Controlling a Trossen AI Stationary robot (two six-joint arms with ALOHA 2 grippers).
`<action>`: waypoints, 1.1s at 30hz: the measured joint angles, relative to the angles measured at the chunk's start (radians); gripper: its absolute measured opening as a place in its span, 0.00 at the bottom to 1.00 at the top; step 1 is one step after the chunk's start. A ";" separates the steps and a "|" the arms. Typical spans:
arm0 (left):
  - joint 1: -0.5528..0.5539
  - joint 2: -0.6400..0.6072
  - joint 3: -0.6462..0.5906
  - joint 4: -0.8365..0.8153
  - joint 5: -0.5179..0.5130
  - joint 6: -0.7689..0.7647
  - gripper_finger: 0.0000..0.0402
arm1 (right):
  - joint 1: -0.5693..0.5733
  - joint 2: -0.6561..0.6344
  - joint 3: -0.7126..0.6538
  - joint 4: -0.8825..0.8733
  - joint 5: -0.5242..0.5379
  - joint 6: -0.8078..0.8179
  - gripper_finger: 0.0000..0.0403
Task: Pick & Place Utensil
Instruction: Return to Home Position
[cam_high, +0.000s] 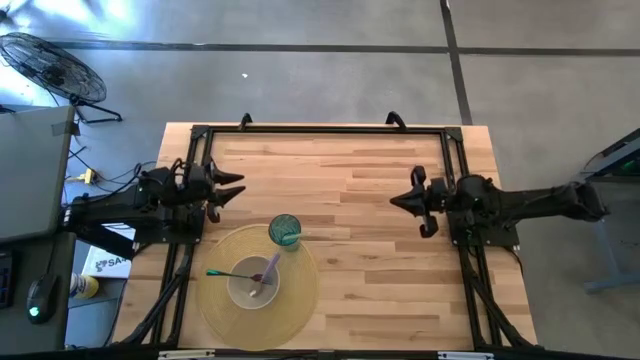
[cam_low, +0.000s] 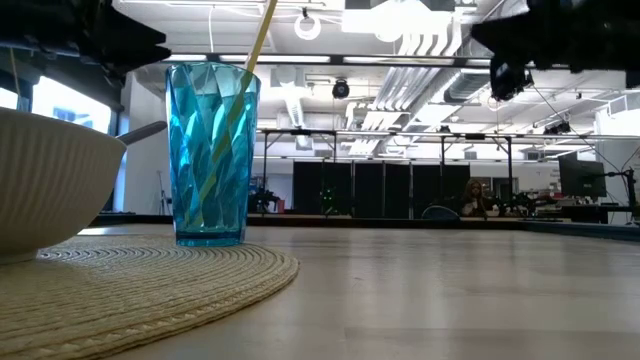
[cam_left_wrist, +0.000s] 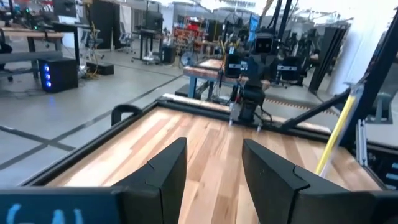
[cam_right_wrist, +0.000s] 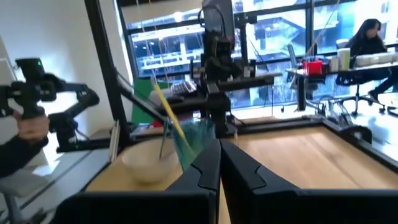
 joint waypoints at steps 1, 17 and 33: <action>0.000 -0.004 0.000 -0.011 0.000 0.000 0.38 | 0.000 -0.010 -0.020 0.000 0.000 0.000 0.00; 0.000 -0.005 -0.060 0.028 0.000 0.089 0.38 | 0.104 -0.278 -0.187 -0.123 0.217 -0.087 0.01; 0.000 -0.005 -0.174 0.092 0.053 0.097 0.22 | 0.152 -0.277 -0.187 -0.156 0.351 -0.079 0.02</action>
